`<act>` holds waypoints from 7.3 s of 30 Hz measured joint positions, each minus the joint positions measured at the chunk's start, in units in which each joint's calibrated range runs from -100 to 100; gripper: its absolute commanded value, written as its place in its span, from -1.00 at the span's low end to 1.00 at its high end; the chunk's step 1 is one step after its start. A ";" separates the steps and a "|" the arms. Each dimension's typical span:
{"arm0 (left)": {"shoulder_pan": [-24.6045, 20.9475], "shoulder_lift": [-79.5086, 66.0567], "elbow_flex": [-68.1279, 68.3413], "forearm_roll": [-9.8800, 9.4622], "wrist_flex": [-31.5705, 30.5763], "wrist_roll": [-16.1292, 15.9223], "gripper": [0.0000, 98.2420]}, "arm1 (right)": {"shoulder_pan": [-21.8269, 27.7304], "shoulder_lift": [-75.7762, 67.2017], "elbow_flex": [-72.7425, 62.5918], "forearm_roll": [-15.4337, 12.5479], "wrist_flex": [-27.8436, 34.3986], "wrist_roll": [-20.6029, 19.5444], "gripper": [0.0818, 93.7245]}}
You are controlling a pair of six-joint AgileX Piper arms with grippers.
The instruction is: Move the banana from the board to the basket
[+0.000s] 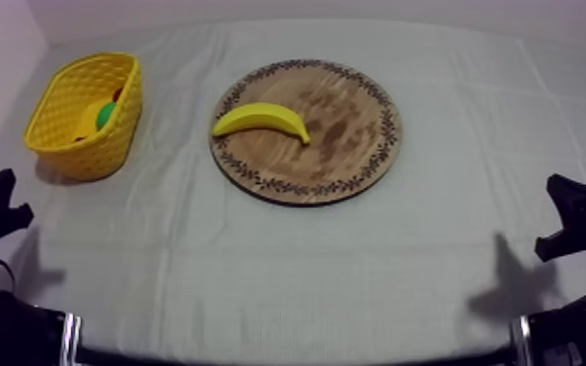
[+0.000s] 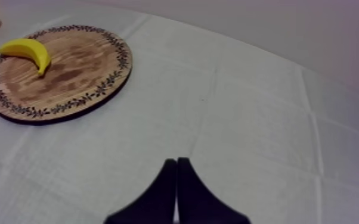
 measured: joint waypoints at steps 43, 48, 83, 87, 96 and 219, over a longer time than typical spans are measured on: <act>8.67 75.12 -103.76 1.58 23.21 -2.35 -1.00 | 0.00 0.00 0.00 0.00 -0.01 -0.03 -0.99; 11.74 79.75 -109.97 1.63 25.70 -4.84 -1.00 | 0.00 0.00 0.00 0.00 -0.01 -0.03 -0.99; 31.26 101.50 -96.51 -4.61 28.33 -7.17 -1.00 | 0.00 0.00 0.00 0.00 0.06 -0.03 -0.99; 31.21 102.70 -96.05 -4.91 28.45 -8.61 -1.00 | 0.00 0.00 0.00 0.00 0.06 -0.03 -0.99; 30.57 103.49 -95.13 -5.82 27.99 -12.13 -0.74 | 0.00 0.00 0.00 0.00 0.06 -0.03 -0.99; 29.61 136.25 -98.75 -12.47 19.85 -16.83 -0.49 | 0.00 0.00 0.00 0.00 0.04 0.00 -0.99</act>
